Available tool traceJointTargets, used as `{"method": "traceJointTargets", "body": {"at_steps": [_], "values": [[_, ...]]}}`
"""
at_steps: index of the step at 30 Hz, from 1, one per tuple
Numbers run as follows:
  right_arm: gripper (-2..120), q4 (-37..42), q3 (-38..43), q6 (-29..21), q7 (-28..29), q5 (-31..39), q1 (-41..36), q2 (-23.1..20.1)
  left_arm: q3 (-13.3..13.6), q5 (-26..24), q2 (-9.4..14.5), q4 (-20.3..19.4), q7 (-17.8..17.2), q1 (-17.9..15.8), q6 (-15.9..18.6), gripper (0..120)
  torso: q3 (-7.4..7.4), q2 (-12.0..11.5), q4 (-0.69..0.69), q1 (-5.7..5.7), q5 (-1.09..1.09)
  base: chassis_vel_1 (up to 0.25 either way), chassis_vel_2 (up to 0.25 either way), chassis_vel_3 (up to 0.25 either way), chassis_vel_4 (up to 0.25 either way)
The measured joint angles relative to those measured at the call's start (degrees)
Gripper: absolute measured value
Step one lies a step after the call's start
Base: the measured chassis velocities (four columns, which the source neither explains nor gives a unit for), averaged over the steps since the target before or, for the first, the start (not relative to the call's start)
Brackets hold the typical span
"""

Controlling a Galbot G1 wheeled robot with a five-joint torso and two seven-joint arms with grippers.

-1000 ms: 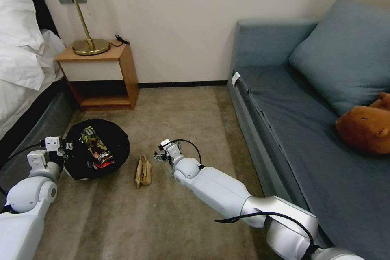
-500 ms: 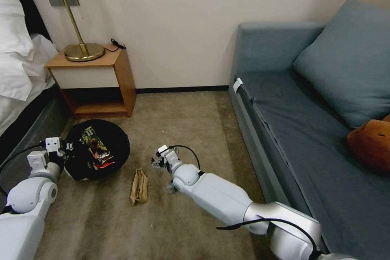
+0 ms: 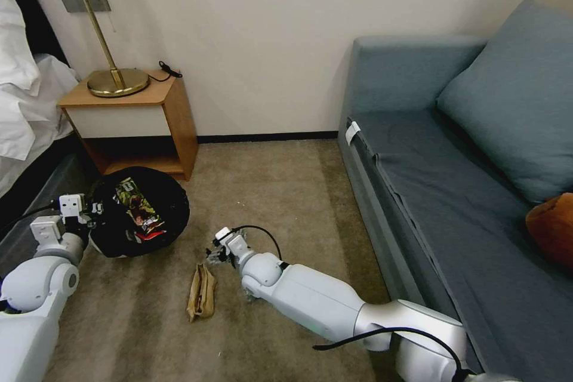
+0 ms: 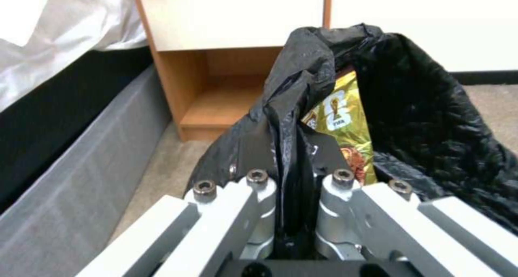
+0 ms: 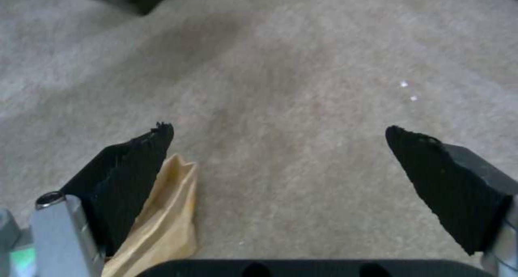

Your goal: Pick up the trash bin, then pick up the garbage on the floor and place it into the trash bin.

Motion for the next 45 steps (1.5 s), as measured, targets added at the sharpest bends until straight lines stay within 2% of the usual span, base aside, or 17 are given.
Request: {"method": "traceJointTargets", "body": {"at_steps": [10, 20, 32, 45], "values": [[100, 1.42, -6.20, -2.09, 0.09, 5.25, -0.08, 0.92, -0.93, 0.45, -1.75, -2.46, -0.37, 1.08, 0.27, 5, 0.00, 0.00, 0.01, 0.00, 0.00, -0.014, 0.005, 0.008, -0.011], [100, -0.45, -13.79, -3.98, -1.01, 9.78, 0.47, 2.10, -2.25, 1.02, -3.30, -3.97, -0.42, 2.55, 0.27, 5, -0.01, 0.00, 0.00, 0.00, 0.00, 0.000, 0.000, 0.000, 0.000], [100, -0.78, -16.12, -4.69, -1.88, 11.02, 0.19, 2.10, -3.21, 0.73, -3.15, -4.10, -0.06, 3.14, 0.01, 5, 0.00, 0.00, 0.00, 0.00, 0.01, 0.000, 0.000, 0.000, 0.000], [100, -0.65, -17.41, -4.77, -3.02, 11.00, -0.13, 2.06, -2.18, 0.57, -2.95, -2.69, 0.13, 1.74, -0.24, 5, 0.00, 0.00, 0.01, 0.00, 0.00, 0.000, 0.000, 0.000, 0.000]]}}
